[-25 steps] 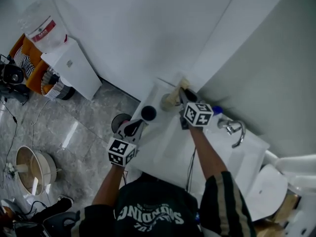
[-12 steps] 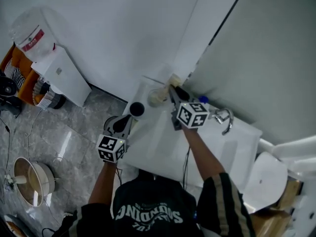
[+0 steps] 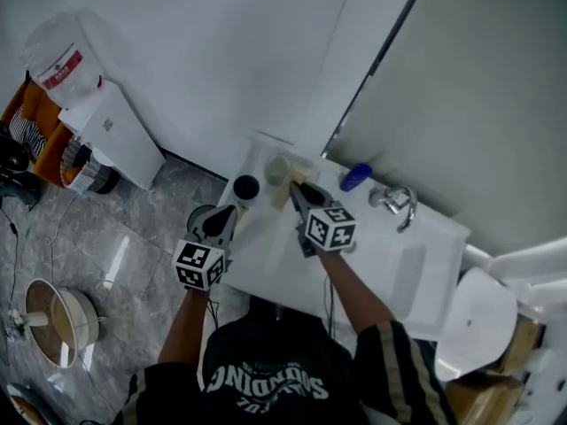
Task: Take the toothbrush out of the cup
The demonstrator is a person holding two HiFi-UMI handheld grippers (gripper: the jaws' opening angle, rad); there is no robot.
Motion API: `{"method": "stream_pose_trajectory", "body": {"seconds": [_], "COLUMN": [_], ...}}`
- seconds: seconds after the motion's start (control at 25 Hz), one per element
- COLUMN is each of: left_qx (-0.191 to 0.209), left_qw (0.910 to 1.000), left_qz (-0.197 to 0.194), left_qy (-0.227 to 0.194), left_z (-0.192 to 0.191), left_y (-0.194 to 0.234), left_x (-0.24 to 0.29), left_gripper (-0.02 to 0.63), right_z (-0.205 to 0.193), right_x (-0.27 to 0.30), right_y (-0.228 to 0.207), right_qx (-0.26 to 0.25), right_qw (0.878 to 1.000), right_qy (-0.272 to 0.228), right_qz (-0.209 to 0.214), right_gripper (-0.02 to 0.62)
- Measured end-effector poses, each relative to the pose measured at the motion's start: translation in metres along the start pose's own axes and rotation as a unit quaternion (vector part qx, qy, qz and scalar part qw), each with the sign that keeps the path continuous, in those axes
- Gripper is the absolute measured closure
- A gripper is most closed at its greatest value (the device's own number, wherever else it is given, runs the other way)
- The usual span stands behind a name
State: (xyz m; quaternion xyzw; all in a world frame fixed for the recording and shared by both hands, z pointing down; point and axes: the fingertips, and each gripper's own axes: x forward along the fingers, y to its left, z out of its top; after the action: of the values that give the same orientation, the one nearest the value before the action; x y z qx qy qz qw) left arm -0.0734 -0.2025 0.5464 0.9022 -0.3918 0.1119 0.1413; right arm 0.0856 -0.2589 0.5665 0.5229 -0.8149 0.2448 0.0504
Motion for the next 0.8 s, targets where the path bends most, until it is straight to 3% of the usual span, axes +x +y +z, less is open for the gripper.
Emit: {"method": "stream_pose_trajectory", "body": {"seconds": [0.16, 0.32, 0.52, 0.8], "left_qx": [-0.001, -0.006, -0.012, -0.021], "left_qw": [1.0000, 0.9999, 0.9998, 0.9996], "left_qz": [0.000, 0.003, 0.005, 0.010], "left_qy": [0.004, 0.009, 0.012, 0.017], "left_z": [-0.005, -0.012, -0.017, -0.024], "left_y": [-0.002, -0.002, -0.001, 0.001], "left_x": [-0.005, -0.009, -0.011, -0.012], "left_gripper": [0.606, 0.606, 0.606, 0.606], "right_z": [-0.032, -0.064, -0.109, -0.154], "right_x": [0.003, 0.005, 0.011, 0.021], "right_y": [0.017, 0.028, 0.043, 0.046], "right_qx": [0.018, 0.082, 0.174, 0.232], "right_qw": [0.999, 0.994, 0.973, 0.950], "right_qy": [0.026, 0.059, 0.130, 0.191], "right_qz": [0.016, 0.035, 0.072, 0.079], "right_gripper": [0.552, 0.552, 0.552, 0.552]}}
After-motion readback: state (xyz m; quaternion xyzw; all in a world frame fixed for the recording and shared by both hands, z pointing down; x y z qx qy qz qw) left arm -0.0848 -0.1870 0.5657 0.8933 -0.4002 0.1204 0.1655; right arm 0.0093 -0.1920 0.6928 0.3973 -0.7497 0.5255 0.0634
